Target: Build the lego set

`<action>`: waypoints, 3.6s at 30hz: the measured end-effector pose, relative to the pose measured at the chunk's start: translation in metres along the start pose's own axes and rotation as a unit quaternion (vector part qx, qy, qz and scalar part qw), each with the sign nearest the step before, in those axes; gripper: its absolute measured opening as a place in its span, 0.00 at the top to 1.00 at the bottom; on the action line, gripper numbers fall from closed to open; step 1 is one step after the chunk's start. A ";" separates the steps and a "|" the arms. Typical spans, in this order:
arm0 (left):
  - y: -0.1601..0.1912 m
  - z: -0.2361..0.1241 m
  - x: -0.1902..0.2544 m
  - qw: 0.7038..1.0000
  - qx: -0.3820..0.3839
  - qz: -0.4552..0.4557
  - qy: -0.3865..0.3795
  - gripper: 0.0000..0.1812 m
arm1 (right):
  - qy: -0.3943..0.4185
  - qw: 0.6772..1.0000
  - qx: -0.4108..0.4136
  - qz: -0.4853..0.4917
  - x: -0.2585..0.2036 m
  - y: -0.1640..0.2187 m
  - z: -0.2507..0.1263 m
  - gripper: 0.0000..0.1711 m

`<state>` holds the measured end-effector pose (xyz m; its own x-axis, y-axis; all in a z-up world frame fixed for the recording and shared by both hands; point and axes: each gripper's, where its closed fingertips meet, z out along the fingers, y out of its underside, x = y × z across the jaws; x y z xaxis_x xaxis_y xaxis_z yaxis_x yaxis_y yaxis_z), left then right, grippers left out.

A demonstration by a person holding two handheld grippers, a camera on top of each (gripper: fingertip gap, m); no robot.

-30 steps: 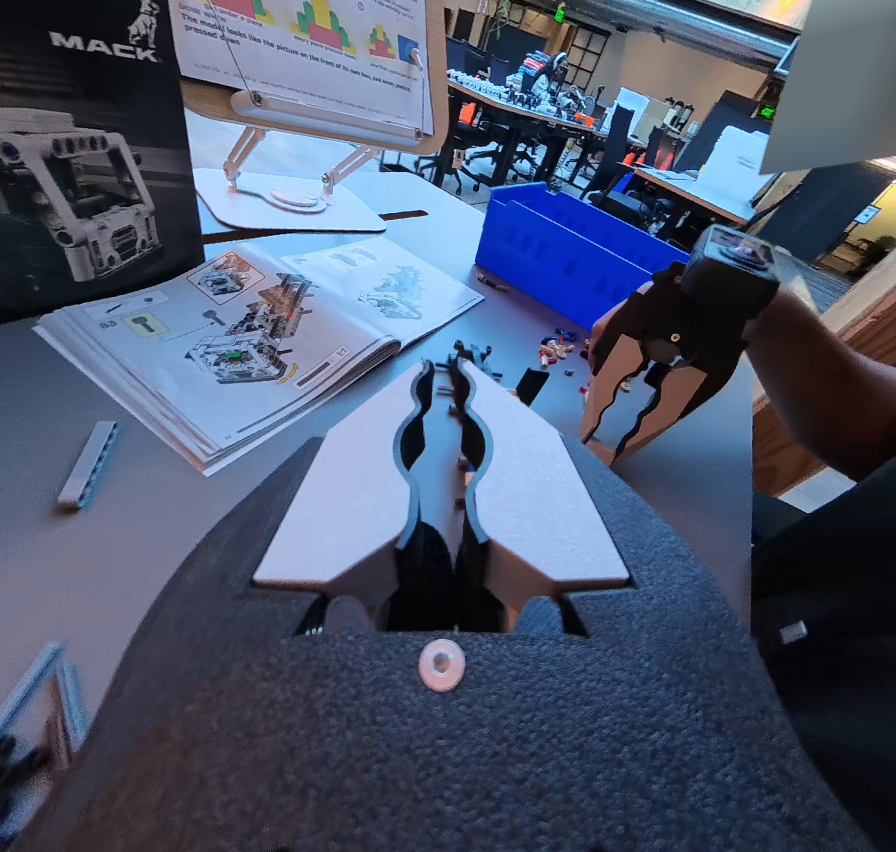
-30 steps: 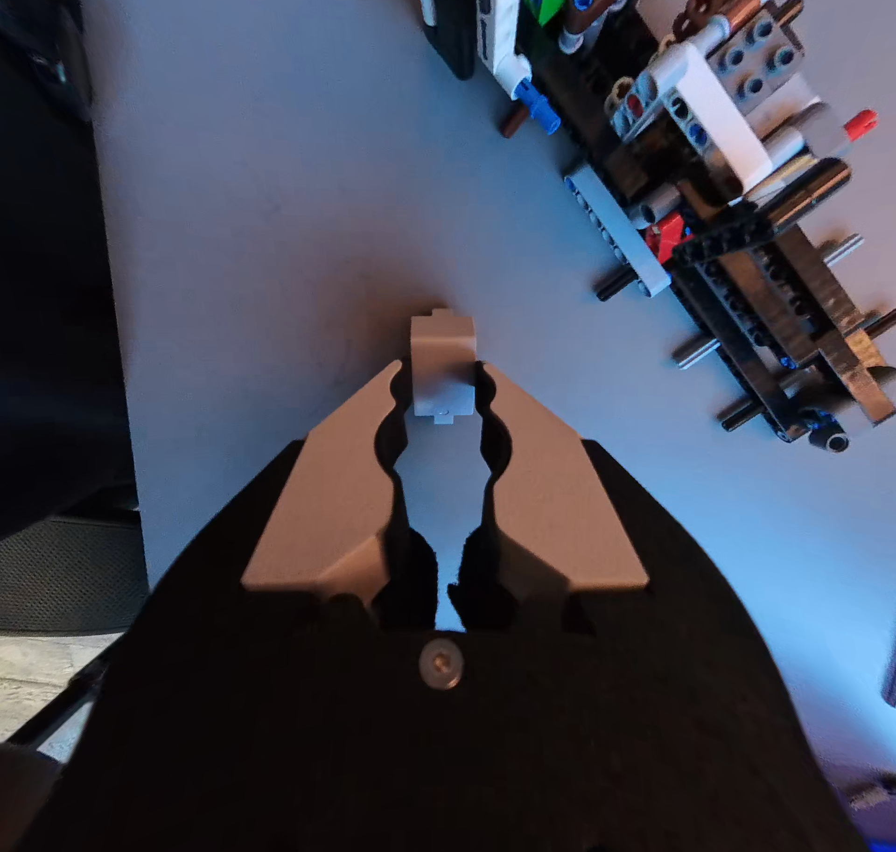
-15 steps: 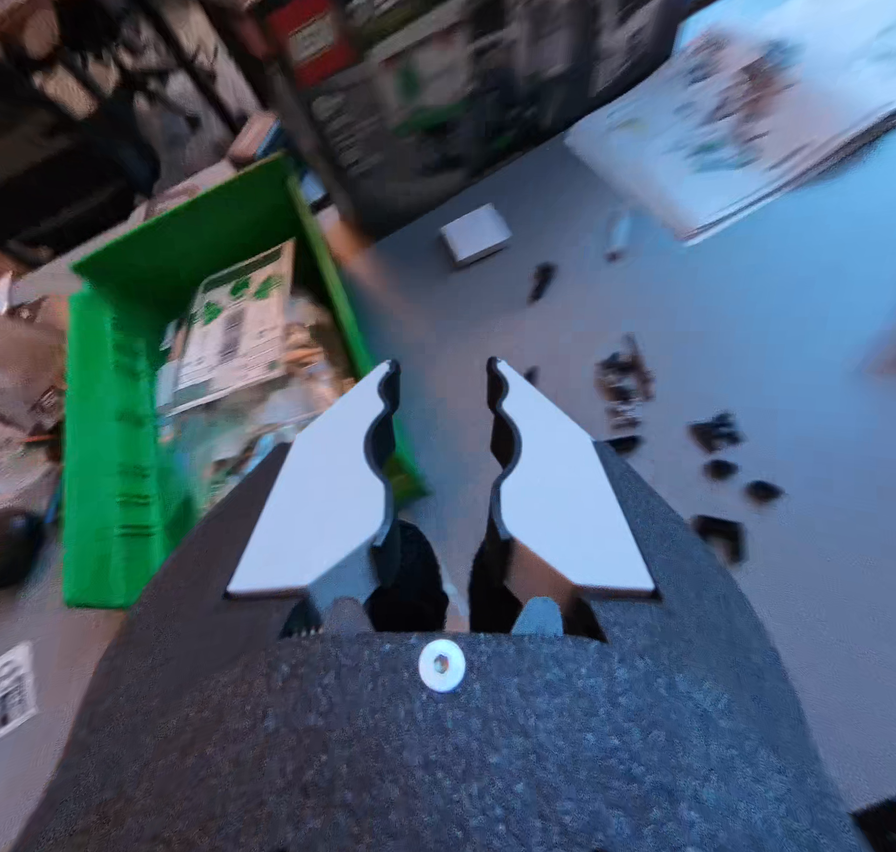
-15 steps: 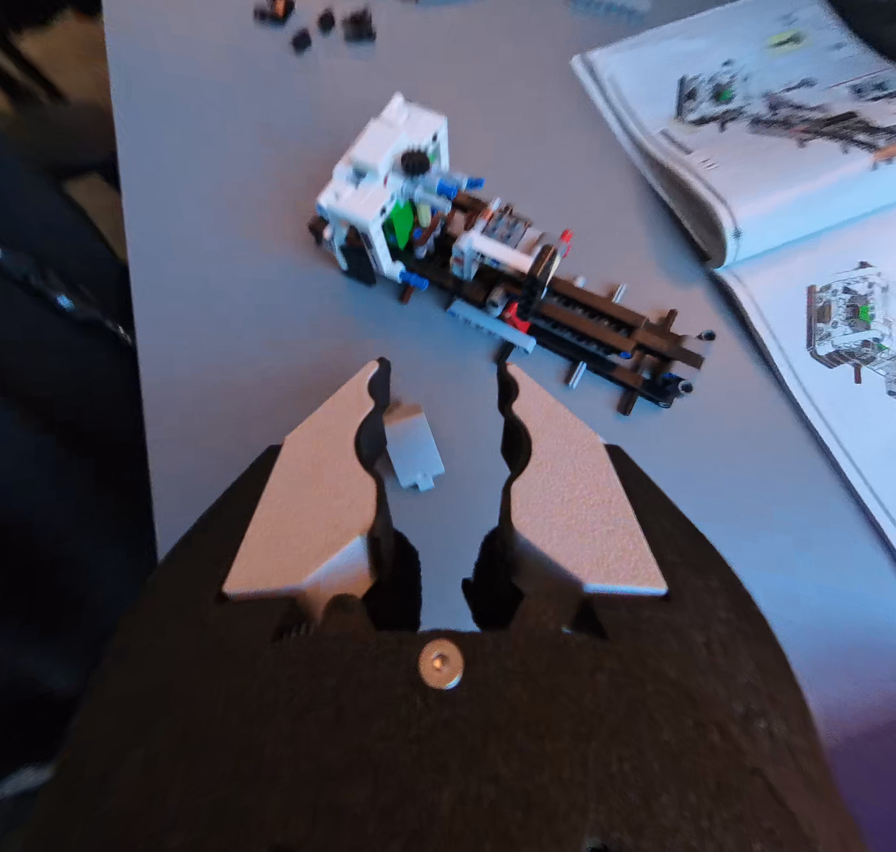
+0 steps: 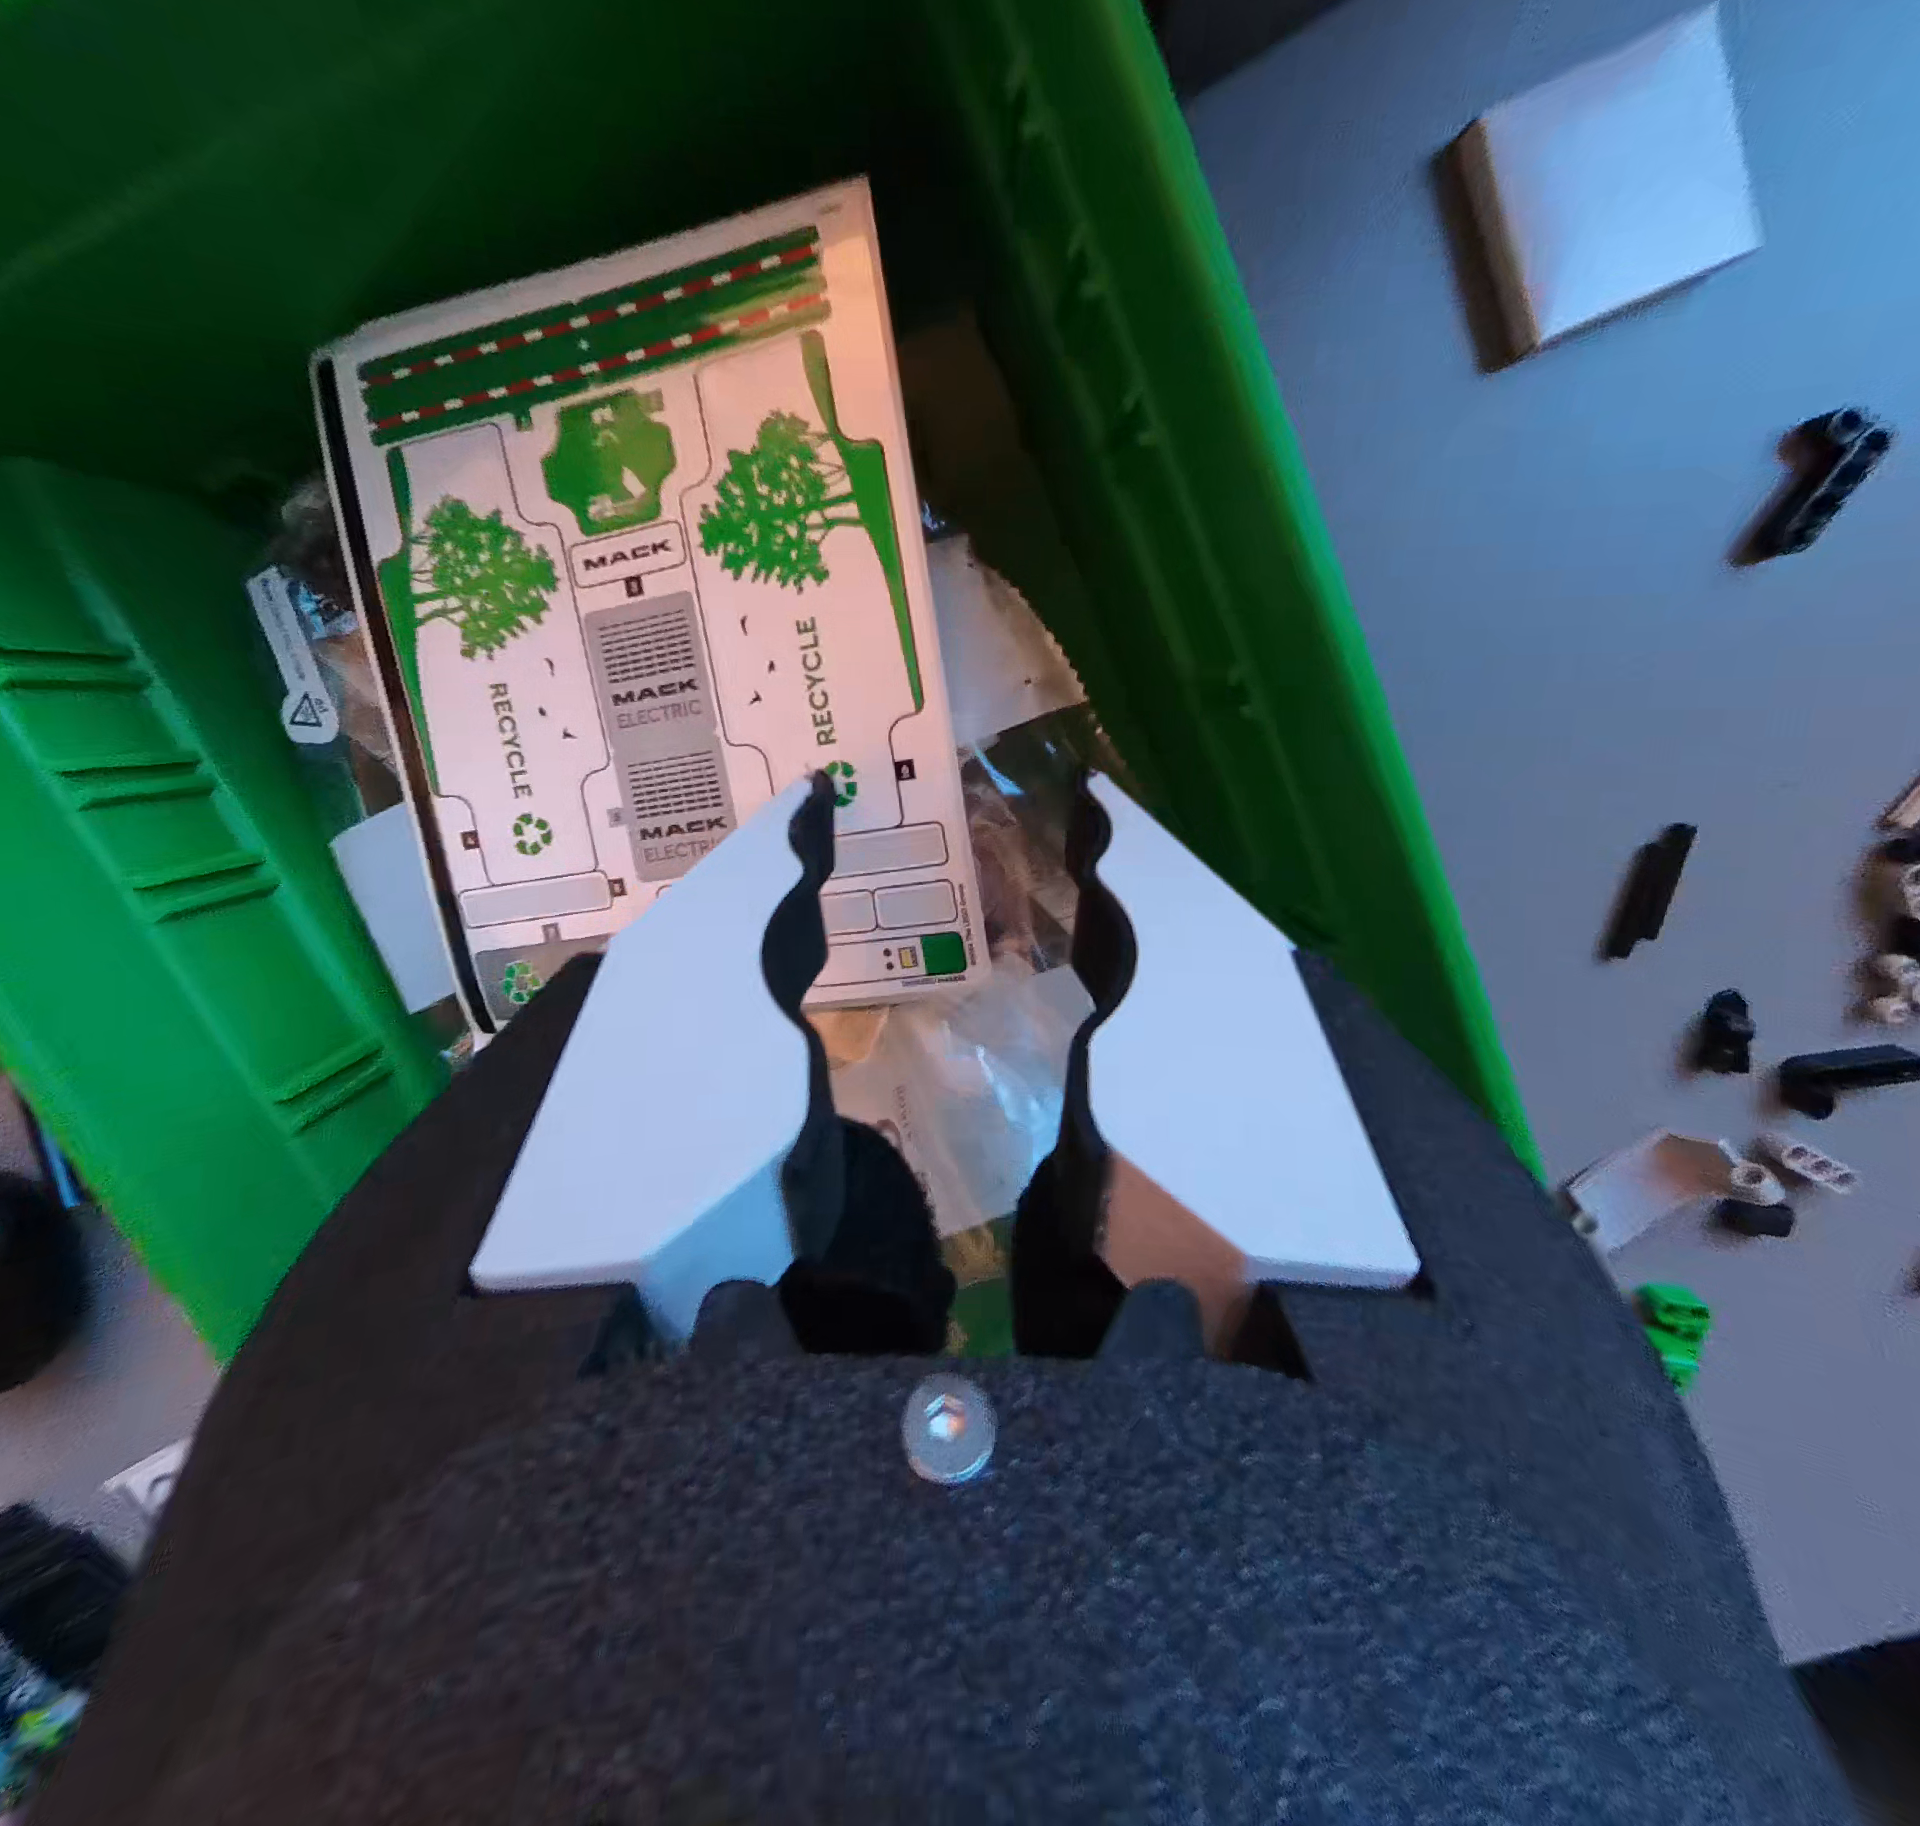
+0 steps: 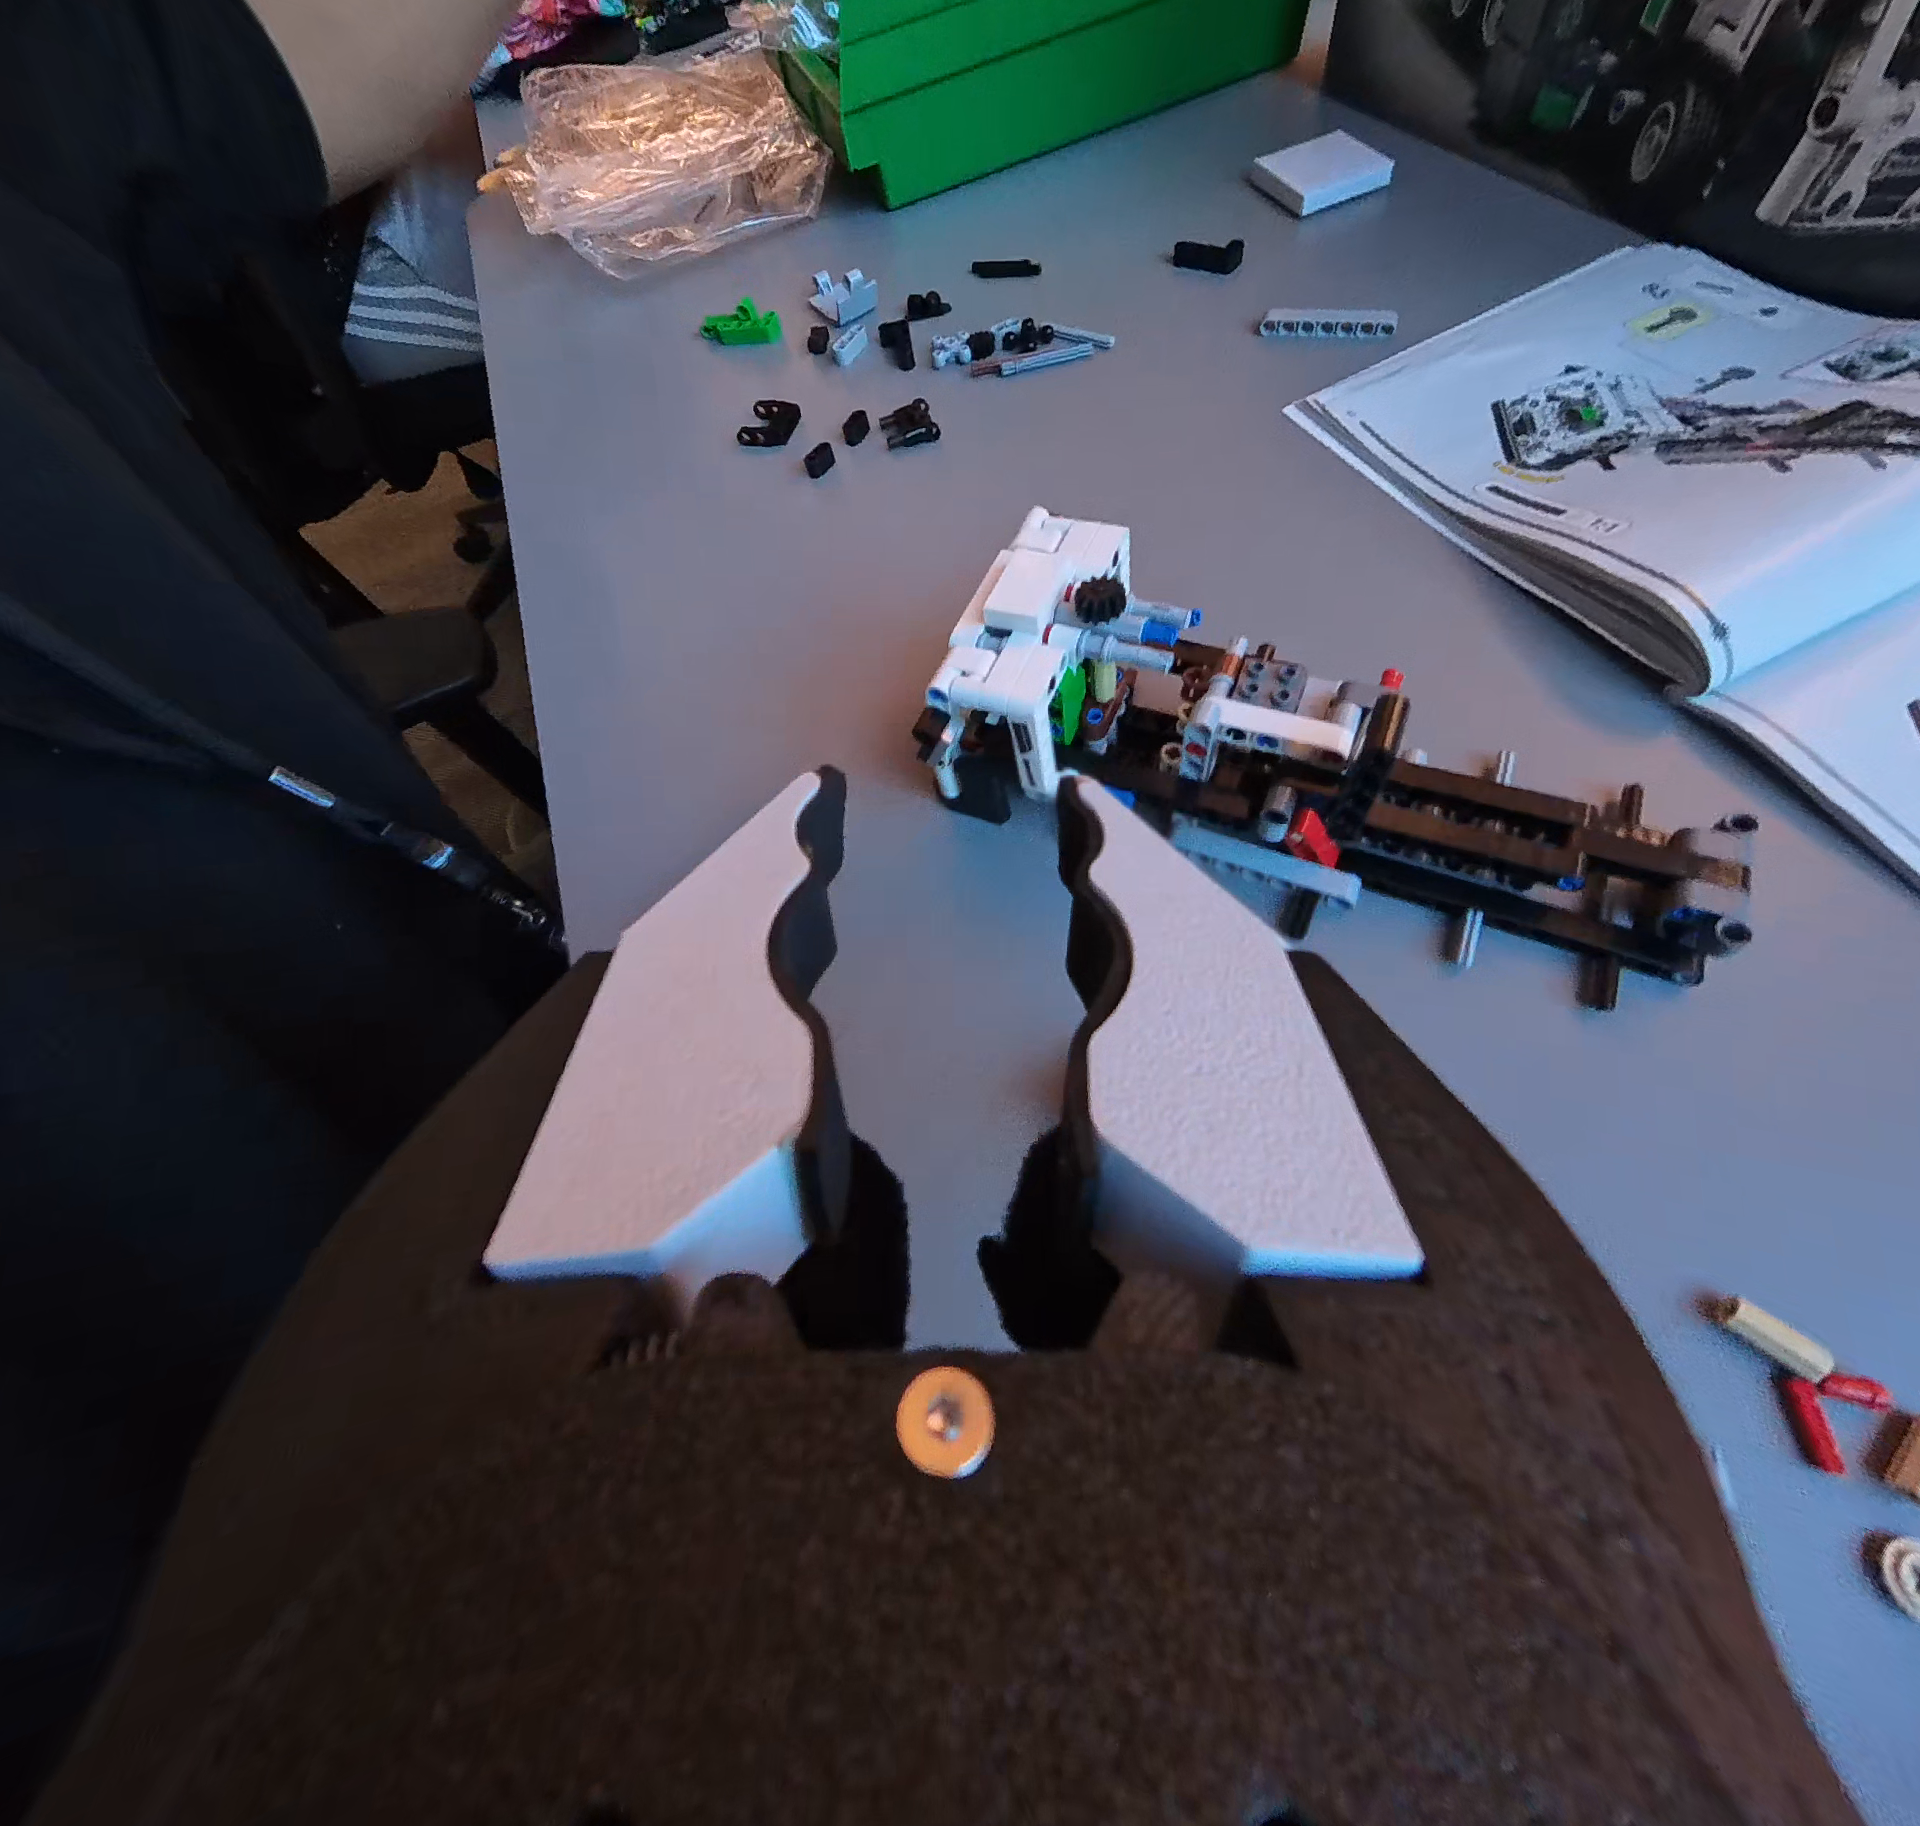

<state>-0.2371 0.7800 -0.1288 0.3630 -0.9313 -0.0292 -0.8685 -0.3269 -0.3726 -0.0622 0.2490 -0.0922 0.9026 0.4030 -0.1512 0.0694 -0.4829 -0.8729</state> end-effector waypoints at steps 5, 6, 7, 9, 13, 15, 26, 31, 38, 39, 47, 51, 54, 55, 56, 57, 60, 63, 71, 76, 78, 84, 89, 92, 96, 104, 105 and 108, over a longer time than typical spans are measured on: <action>0.005 0.002 -0.003 0.999 -0.012 0.017 -0.028 0.87 | 0.004 1.000 -0.005 0.016 0.000 0.009 -0.008 0.77; 0.006 0.000 -0.004 0.999 -0.009 0.017 -0.035 0.89 | 0.004 1.000 -0.004 0.016 0.000 0.009 -0.008 0.77; 0.006 -0.003 -0.005 0.999 -0.005 0.018 -0.038 0.96 | 0.004 1.000 -0.002 0.014 0.001 0.008 -0.008 0.77; 0.009 -0.008 -0.007 0.998 -0.001 0.024 -0.050 1.00 | 0.000 1.000 0.001 0.012 0.000 0.007 -0.008 0.78; 0.007 -0.030 -0.009 0.994 0.037 0.030 -0.096 1.00 | -0.008 1.000 0.003 0.007 -0.002 0.002 -0.003 0.79; 0.005 -0.052 0.005 0.989 0.080 0.034 -0.123 1.00 | -0.006 1.000 0.011 0.004 -0.002 -0.004 0.001 0.79; 0.027 -0.153 0.336 0.877 0.418 0.161 -0.175 1.00 | -0.074 0.963 0.197 0.170 -0.040 -0.101 0.054 0.62; 0.040 -0.122 0.430 0.850 0.419 0.241 -0.210 1.00 | -0.109 0.943 0.205 0.239 -0.050 -0.100 0.055 0.59; 0.055 -0.090 0.508 0.820 0.407 0.338 -0.220 1.00 | -0.059 0.924 0.198 0.323 -0.036 -0.044 0.041 0.78; 0.057 -0.085 0.519 0.819 0.404 0.349 -0.210 1.00 | -0.060 0.916 0.206 0.340 -0.032 -0.037 0.035 0.85; 0.090 -0.090 0.570 0.855 0.425 0.281 0.098 0.72 | -0.079 0.918 0.206 0.330 -0.022 0.004 -0.009 1.00; 0.083 -0.103 0.533 0.864 0.415 0.180 0.220 0.66 | -0.162 0.921 0.184 0.302 -0.041 0.005 -0.030 1.00; 0.088 -0.102 0.538 0.849 0.362 0.134 0.360 0.65 | -0.232 0.915 0.152 0.292 -0.059 0.008 -0.039 1.00; 0.092 -0.104 0.544 0.835 0.345 0.125 0.410 0.64 | -0.261 0.911 0.140 0.286 -0.067 0.009 -0.041 1.00; 0.096 -0.107 0.550 0.818 0.328 0.116 0.458 0.65 | -0.285 0.907 0.128 0.280 -0.075 0.011 -0.043 1.00; 0.102 -0.111 0.557 0.798 0.309 0.111 0.505 0.67 | -0.298 0.907 0.110 0.275 -0.080 0.015 -0.042 1.00; 0.119 -0.117 0.574 0.751 0.247 0.104 0.603 0.76 | -0.327 0.908 0.065 0.253 -0.096 0.027 -0.038 1.00; 0.125 -0.111 0.581 0.745 0.226 0.101 0.619 0.98 | -0.327 0.906 0.059 0.263 -0.097 0.029 -0.033 1.00; 0.129 -0.123 0.583 0.710 0.220 0.059 0.666 1.00 | -0.352 0.887 0.075 0.289 -0.098 0.031 -0.032 1.00; 0.132 -0.119 0.583 0.705 0.221 0.045 0.673 1.00 | -0.340 0.888 0.091 0.295 -0.090 0.030 -0.037 1.00; 0.130 -0.119 0.584 0.700 0.221 0.039 0.678 1.00 | -0.332 0.890 0.096 0.298 -0.087 0.031 -0.036 1.00; 0.129 -0.118 0.587 0.693 0.224 0.030 0.684 0.90 | -0.334 0.872 0.134 0.332 -0.080 0.024 -0.040 1.00; 0.128 -0.107 0.592 0.722 0.235 0.048 0.648 1.00 | -0.326 0.868 0.140 0.347 -0.073 0.027 -0.040 1.00; 0.127 -0.110 0.593 0.715 0.235 0.043 0.657 0.98 | -0.320 0.870 0.142 0.348 -0.072 0.028 -0.039 1.00; 0.124 -0.108 0.592 0.721 0.243 0.040 0.648 1.00 | -0.321 0.867 0.143 0.354 -0.072 0.029 -0.037 1.00; 0.125 -0.113 0.594 0.720 0.243 0.033 0.649 1.00 | -0.275 0.894 0.151 0.320 -0.066 0.027 -0.035 0.93; 0.122 -0.116 0.592 0.717 0.247 0.023 0.651 1.00 | -0.244 0.908 0.161 0.299 -0.061 0.024 -0.039 0.91; 0.113 -0.118 0.584 0.721 0.262 -0.005 0.642 1.00 | -0.087 0.964 0.195 0.162 -0.042 0.009 -0.060 0.84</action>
<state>-0.1637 0.1805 -0.0783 -0.5345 -0.4207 0.7330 -0.4990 -0.5430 -0.6754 -0.0740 0.1809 -0.0655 0.7634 0.4203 -0.4904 -0.3990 -0.2902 -0.8698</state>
